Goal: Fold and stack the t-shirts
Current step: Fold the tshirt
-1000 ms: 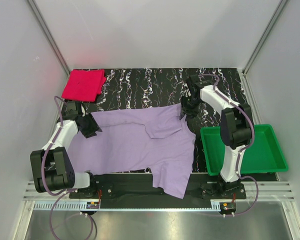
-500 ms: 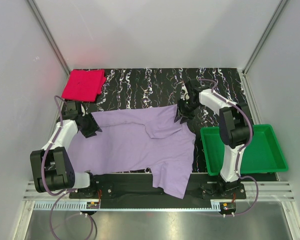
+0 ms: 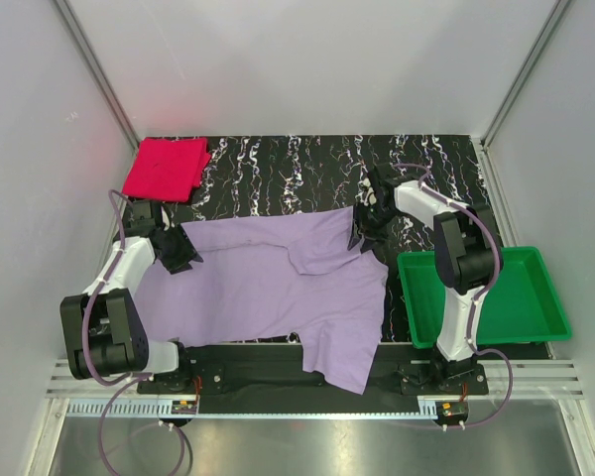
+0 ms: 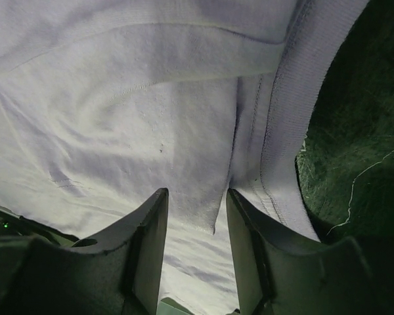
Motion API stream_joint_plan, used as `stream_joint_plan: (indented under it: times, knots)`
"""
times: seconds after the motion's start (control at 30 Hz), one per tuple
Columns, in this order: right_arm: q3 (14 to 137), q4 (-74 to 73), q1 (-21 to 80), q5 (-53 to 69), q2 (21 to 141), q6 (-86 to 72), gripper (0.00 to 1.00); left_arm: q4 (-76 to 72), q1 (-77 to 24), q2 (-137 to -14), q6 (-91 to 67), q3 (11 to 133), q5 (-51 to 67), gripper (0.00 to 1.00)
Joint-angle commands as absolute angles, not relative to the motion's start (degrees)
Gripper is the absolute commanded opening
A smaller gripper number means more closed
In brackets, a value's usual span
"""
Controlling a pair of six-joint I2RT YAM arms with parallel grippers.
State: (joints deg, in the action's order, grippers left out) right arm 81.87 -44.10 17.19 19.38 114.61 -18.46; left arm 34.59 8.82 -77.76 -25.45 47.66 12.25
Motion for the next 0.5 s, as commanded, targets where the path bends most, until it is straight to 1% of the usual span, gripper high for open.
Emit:
stream_joint_plan:
  times: [0.0,0.2,0.47]
  knots:
    - [81.8,-42.4,17.0,21.0,114.6,-18.5,0.48,33.7,8.5,-77.6,-25.0,49.5,13.5,0.43]
    - [81.8,-41.1,17.0,22.7,113.0,-18.9,0.47,33.8,8.5,-77.2,-25.0,48.9,13.4,0.43]
    - [80.7,-38.3,17.0,30.5,111.3,-21.1,0.45,33.5,8.5,-77.2,-25.3,49.0,13.5,0.43]
